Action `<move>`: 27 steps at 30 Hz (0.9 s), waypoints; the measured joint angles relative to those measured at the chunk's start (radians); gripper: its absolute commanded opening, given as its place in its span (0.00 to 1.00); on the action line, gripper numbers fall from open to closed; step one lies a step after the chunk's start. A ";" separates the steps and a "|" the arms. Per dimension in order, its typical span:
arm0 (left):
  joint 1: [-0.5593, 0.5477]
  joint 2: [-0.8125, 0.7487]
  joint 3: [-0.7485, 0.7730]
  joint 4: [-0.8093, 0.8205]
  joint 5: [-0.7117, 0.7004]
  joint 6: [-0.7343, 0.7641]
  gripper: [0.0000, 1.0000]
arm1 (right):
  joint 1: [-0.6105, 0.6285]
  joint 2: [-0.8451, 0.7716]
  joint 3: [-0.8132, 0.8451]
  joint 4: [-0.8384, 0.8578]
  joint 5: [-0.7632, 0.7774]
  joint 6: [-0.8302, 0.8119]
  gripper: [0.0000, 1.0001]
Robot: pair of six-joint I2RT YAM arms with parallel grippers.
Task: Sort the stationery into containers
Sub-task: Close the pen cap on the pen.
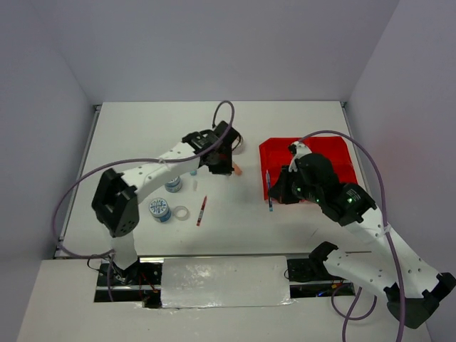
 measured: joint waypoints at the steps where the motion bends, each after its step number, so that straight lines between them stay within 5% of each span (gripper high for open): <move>1: 0.002 -0.039 0.018 0.000 0.008 0.000 0.00 | 0.000 -0.012 -0.003 0.008 -0.011 -0.002 0.00; 6: 0.011 -0.267 0.075 0.053 0.054 -0.004 0.00 | 0.000 -0.082 -0.024 0.105 -0.105 0.005 0.00; 13: 0.016 -0.556 -0.050 0.185 0.113 -0.107 0.00 | 0.043 -0.077 -0.130 0.344 -0.301 0.076 0.00; 27: 0.017 -0.644 -0.183 0.253 0.158 -0.204 0.00 | 0.107 0.042 -0.103 0.575 -0.394 0.150 0.00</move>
